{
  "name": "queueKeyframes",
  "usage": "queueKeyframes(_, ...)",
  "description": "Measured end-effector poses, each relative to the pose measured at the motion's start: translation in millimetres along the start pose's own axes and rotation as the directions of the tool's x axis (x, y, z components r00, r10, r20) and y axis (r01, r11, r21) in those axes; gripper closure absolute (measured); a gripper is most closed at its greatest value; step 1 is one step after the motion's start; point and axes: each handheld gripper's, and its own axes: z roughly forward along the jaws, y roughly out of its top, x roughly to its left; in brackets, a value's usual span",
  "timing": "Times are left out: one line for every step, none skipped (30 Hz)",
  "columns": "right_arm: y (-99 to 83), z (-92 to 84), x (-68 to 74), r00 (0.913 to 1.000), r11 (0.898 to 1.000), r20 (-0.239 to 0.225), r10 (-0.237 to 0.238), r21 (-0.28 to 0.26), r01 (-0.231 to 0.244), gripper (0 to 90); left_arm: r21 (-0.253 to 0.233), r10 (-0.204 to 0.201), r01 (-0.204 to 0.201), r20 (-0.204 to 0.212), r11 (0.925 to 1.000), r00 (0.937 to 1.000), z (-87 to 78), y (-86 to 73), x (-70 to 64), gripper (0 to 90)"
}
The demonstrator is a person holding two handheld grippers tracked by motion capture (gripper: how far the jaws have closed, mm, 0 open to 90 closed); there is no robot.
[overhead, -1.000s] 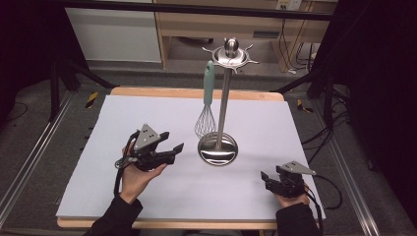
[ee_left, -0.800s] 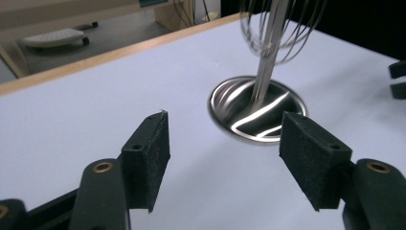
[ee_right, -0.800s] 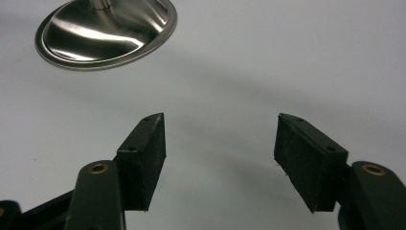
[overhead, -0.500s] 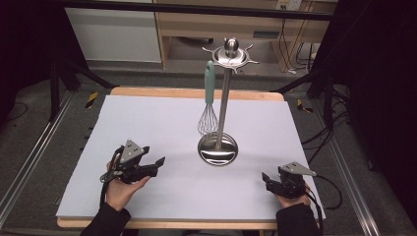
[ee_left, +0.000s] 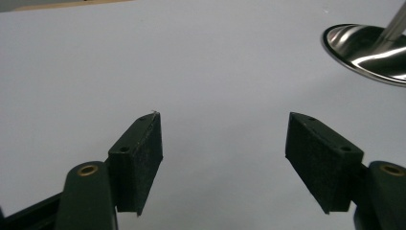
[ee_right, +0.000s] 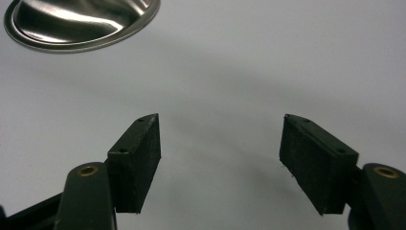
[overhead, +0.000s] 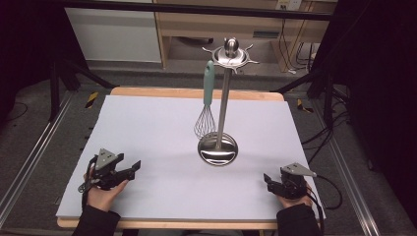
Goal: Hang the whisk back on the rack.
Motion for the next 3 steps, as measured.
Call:
queueKeyframes(-0.1, -0.1, 0.4, 1.0000, 1.000, -0.001, 0.000, 0.000, 0.000, 31.2, 0.008, 0.004, -0.004, -0.012, 1.0000, 0.9999, 0.1, -0.9, 2.7, 27.6)
queueKeyframes(-0.3, -0.6, 0.9, 1.0000, 1.000, -0.003, 0.003, 0.002, -0.003, 31.5, 0.009, 0.003, -0.003, -0.024, 1.0000, 0.9997, 0.2, -2.1, 5.2, 27.6)
queueKeyframes(-0.6, -0.5, 1.2, 1.0000, 1.000, 0.000, 0.007, 0.004, -0.007, 31.8, 0.008, 0.000, 0.000, -0.026, 1.0000, 0.9997, 0.1, -3.1, 8.1, 27.5)
